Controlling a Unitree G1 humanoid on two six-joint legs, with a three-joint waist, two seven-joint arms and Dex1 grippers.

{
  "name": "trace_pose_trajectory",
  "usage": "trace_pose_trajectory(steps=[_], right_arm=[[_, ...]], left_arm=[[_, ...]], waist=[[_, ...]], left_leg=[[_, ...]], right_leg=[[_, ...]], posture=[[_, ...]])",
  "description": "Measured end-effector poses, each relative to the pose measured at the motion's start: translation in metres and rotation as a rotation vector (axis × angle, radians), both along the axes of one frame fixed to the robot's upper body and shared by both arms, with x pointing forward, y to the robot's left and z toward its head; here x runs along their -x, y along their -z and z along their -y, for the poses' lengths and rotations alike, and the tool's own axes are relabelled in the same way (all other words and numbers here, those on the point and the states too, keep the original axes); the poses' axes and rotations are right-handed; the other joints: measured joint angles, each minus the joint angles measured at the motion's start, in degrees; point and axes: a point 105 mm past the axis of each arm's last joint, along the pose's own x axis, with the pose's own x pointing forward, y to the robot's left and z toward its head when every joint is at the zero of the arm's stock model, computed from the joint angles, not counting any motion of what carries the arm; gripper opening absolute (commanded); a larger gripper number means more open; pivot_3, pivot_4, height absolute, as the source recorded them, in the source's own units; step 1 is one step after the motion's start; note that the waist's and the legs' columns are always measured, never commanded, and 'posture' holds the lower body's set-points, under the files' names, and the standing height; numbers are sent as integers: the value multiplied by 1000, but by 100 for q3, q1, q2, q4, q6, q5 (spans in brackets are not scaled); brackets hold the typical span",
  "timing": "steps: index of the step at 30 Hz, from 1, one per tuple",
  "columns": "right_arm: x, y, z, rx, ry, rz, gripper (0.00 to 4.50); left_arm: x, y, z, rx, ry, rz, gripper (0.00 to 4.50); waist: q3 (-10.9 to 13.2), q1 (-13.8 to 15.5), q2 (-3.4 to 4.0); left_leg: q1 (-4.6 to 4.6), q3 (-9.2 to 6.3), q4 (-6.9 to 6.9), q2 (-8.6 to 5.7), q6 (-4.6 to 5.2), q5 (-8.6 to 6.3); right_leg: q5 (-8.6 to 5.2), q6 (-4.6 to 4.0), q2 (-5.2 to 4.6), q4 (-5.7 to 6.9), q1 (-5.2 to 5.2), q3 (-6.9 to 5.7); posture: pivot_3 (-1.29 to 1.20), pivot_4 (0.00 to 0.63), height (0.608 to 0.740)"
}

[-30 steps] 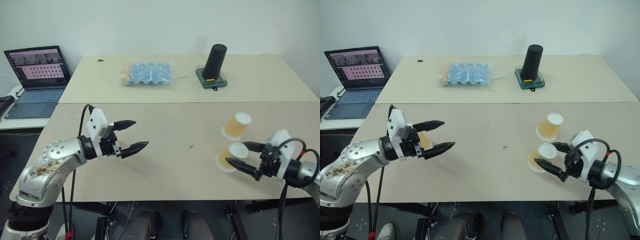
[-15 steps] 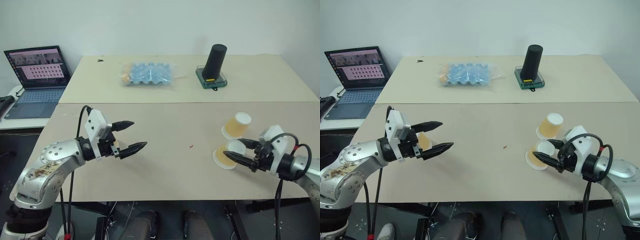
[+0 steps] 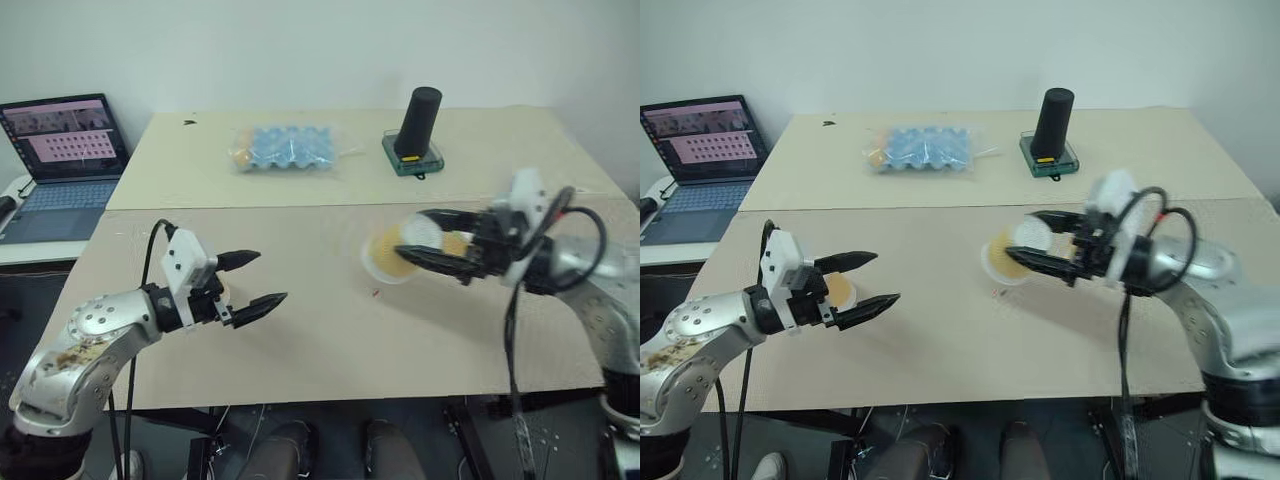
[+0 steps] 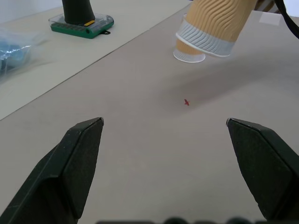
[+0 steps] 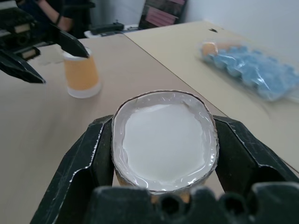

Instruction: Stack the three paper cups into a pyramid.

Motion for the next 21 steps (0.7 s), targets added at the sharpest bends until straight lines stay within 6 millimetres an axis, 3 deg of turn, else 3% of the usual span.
trace_pose_trajectory(steps=[2,5,11,20,21], right_arm=[[-11,19,-21,34,-42,-43,2699],[-24,40,-35,82,-65,-81,2699],[-58,60,-31,134,0,-79,2699],[-71,62,-35,166,20,-24,2699],[-71,62,-37,164,18,-23,3693]], left_arm=[[2,-1,-4,-6,-15,4,4500],[2,-2,-8,-14,-36,13,4500],[6,-3,-6,-20,-41,24,4500],[5,-2,-7,-19,-59,22,4500],[5,-2,-7,-18,-61,22,4500]], waist=[[0,-8,-3],[2,40,-5],[1,22,-6],[1,-5,-6],[1,-8,-6]], left_leg=[[-1,1,0,-5,-2,2],[-12,-2,9,-10,-7,5],[-24,-1,11,-13,-25,16],[-20,1,11,-4,-25,16],[-19,1,11,-1,-27,17]], right_leg=[[2,-3,12,2,-10,-2],[13,-1,18,5,-25,-5],[19,1,20,9,-44,-1],[29,-14,33,24,-51,6],[30,-17,36,26,-51,6]], posture=[[0,150,740],[0,150,740],[0,150,740],[0,150,740],[0,150,740]])
